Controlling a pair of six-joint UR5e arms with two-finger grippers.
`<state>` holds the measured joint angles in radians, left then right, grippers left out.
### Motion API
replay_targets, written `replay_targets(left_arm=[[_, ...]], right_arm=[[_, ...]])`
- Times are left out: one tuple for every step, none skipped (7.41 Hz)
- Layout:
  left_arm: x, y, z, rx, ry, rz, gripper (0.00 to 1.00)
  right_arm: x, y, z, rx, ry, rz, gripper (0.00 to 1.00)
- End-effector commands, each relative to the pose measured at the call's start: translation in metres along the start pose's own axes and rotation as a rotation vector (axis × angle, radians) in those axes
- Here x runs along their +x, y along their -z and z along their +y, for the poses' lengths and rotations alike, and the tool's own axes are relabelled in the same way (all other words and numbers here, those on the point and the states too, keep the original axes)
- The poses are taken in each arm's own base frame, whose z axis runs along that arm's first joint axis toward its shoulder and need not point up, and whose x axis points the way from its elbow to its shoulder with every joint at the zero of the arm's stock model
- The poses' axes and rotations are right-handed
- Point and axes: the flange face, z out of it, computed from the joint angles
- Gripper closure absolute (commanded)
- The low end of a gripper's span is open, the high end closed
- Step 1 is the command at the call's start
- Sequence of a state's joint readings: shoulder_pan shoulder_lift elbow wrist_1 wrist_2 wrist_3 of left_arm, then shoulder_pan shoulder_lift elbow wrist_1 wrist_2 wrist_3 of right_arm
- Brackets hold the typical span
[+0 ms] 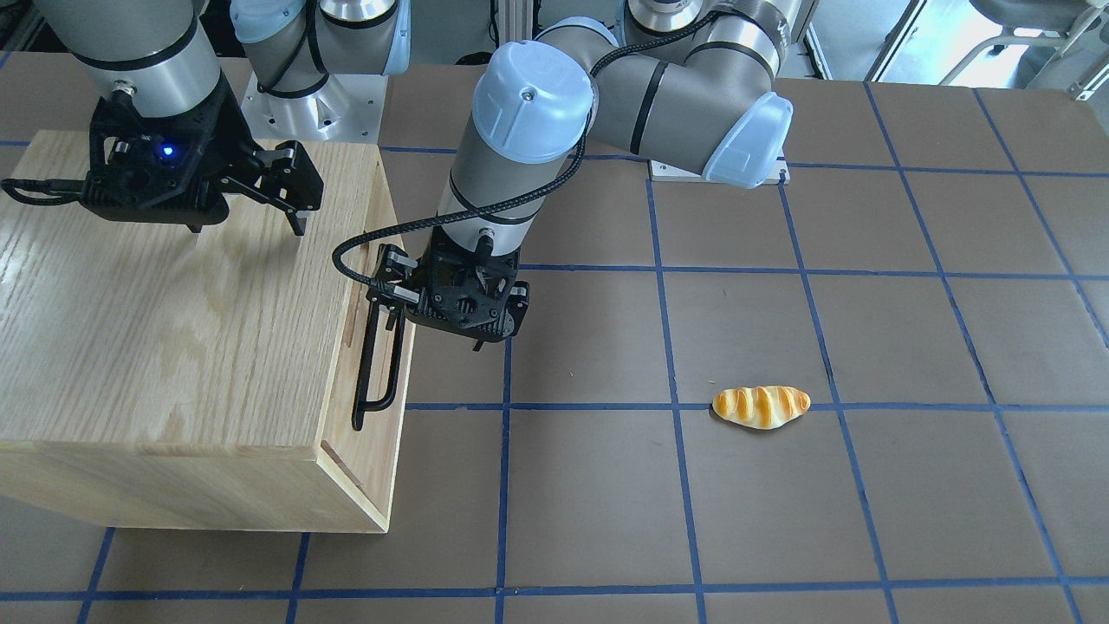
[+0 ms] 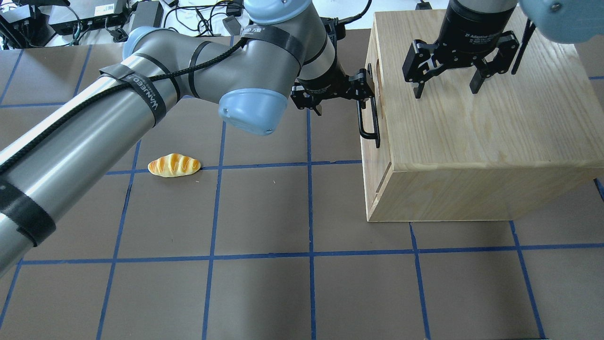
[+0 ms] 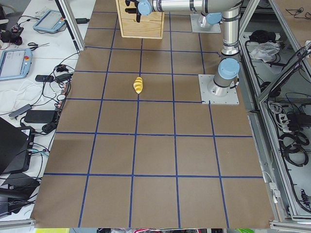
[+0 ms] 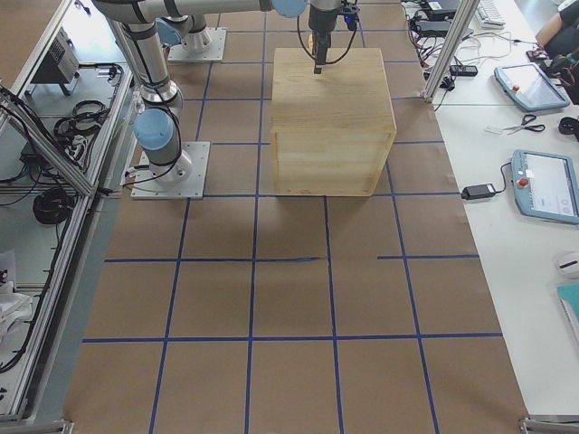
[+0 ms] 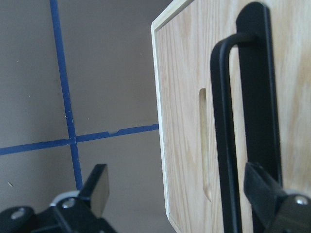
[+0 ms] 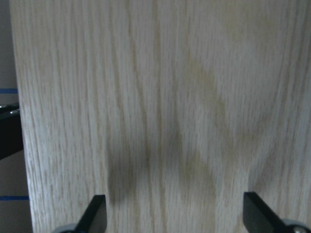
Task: Open upper drawer
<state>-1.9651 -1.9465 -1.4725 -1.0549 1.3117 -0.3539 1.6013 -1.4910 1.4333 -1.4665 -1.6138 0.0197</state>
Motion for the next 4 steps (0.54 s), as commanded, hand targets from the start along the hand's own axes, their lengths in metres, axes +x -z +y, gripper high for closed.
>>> replay_targets(left_arm=[[0.0033,-0.0012,0.0016,-0.001,-0.005,0.000,0.00],[0.0043,-0.0014,0.0022,-0.002,-0.005,0.001,0.00],[0.0078,0.0008,0.0039,0.002,-0.008,0.006,0.00],[0.0084,-0.0012,0.0039,-0.005,-0.006,0.015,0.00]], right_arm=[[-0.0001,0.0003,0.0000,0.001,0.001,0.000,0.00],[-0.0001,0.0003,0.0000,0.001,0.000,0.000,0.00],[-0.0001,-0.0005,0.0001,-0.001,0.000,0.000,0.00],[-0.0001,0.0002,0.0000,0.001,0.001,0.000,0.00]])
